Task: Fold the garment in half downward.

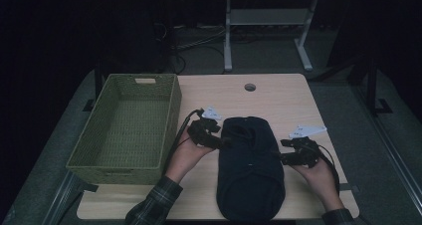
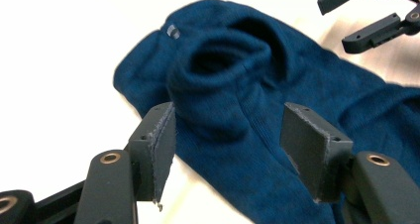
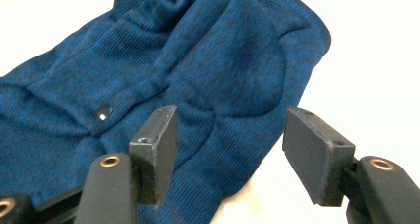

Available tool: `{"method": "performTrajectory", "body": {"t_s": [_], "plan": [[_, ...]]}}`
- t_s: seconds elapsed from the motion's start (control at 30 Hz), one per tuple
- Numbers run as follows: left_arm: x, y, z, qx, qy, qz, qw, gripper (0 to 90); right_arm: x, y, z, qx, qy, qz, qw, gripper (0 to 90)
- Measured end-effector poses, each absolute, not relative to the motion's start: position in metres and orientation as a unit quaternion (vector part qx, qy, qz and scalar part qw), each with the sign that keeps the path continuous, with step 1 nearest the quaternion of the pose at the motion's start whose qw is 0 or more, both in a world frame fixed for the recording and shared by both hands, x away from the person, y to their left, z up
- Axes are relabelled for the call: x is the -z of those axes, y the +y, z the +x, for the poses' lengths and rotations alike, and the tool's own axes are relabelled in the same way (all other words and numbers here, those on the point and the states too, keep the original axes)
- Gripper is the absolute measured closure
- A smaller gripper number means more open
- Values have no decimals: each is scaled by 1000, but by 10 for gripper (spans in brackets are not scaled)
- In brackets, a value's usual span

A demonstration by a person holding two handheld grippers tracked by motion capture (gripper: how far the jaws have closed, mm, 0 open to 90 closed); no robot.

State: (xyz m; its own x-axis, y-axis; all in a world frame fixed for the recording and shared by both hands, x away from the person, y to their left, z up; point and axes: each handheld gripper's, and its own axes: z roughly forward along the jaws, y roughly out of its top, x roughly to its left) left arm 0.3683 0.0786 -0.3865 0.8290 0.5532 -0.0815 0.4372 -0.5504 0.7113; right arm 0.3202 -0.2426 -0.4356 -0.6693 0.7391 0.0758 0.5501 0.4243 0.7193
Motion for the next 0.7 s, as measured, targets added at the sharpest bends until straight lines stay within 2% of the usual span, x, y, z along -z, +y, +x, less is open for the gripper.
{"method": "performTrajectory", "body": {"t_s": [0.33,0.7], "plan": [[371,77,396,-92,295,868,390,408,417,-243,350,-379,830,388,130,387],[375,75,427,-117,316,857,389,445,403,-237,384,-388,825,391,126,397]]}}
